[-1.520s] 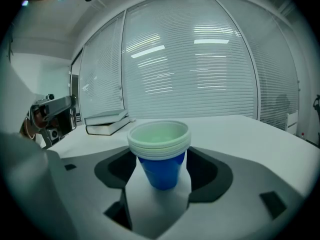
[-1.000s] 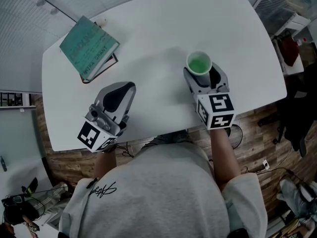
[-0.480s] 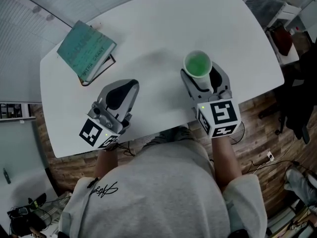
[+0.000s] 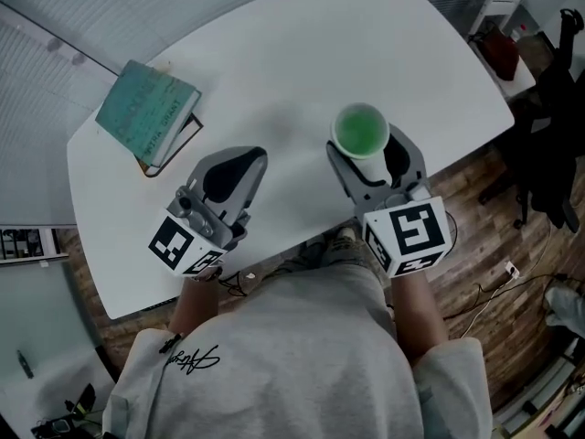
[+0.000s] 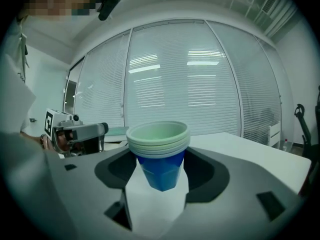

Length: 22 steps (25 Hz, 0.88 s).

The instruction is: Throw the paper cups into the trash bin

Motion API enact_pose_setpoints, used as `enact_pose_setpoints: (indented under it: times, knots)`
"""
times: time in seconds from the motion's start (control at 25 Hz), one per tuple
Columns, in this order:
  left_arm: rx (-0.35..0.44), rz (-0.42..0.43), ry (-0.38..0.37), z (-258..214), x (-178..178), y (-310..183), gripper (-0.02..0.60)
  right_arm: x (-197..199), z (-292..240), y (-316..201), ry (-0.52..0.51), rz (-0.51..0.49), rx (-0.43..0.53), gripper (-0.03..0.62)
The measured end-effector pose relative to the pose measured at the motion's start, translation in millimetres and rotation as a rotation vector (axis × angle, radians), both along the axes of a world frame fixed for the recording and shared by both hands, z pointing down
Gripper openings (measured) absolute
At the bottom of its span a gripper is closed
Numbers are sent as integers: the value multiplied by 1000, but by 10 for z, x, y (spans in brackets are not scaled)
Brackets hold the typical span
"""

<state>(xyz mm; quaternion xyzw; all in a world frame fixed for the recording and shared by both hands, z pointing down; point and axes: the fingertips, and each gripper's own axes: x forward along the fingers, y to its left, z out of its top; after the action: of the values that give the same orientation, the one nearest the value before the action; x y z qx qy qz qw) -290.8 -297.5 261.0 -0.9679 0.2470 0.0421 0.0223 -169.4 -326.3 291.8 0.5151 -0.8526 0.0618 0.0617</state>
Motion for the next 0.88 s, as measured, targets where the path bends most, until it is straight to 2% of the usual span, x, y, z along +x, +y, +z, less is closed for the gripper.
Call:
enact_pose_setpoints:
  times: [0.36, 0.56, 0.88]
  knots:
    - [45, 119, 16, -79, 437, 51, 3, 235, -117, 231, -39, 84, 27, 288]
    - [34, 210, 24, -13, 706, 111, 3, 488, -146, 375, -39, 152, 31, 288]
    - [72, 336, 42, -113, 1368, 339, 3, 1005, -202, 716, -18, 231, 49, 288]
